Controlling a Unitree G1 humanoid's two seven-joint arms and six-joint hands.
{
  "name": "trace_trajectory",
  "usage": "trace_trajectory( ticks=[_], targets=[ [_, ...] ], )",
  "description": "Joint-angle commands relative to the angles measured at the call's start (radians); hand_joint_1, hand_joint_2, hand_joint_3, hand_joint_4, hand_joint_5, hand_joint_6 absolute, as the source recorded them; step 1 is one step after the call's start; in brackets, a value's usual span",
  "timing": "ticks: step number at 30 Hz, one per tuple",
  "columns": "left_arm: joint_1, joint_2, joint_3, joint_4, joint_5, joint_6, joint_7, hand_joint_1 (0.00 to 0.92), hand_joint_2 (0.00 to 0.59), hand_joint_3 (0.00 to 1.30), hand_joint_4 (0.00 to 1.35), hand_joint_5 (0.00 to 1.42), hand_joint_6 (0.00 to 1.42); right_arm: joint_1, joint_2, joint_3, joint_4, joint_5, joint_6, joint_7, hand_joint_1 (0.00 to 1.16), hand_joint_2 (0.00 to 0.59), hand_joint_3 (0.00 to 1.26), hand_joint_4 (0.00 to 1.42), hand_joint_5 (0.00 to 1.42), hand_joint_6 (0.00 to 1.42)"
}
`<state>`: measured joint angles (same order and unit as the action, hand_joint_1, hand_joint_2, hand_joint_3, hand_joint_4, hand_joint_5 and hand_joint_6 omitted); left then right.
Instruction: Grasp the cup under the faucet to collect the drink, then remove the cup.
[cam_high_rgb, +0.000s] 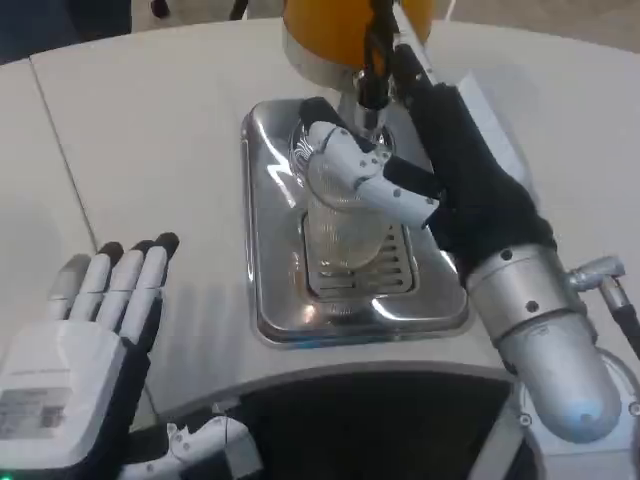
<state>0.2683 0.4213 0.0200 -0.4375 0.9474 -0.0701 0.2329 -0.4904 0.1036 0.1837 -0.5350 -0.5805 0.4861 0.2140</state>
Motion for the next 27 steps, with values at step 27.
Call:
trace_trajectory(
  ticks=[27],
  targets=[
    [-0.040, -0.001, 0.021, 0.112, -0.079, -0.056, 0.057, 0.000, 0.103, 0.00, 0.00, 0.00, 0.00, -0.247, -0.335, 0.294, -0.076, -0.118, 0.313, 0.306, 0.56, 0.411, 0.00, 0.00, 0.00, 0.03]
  ],
)
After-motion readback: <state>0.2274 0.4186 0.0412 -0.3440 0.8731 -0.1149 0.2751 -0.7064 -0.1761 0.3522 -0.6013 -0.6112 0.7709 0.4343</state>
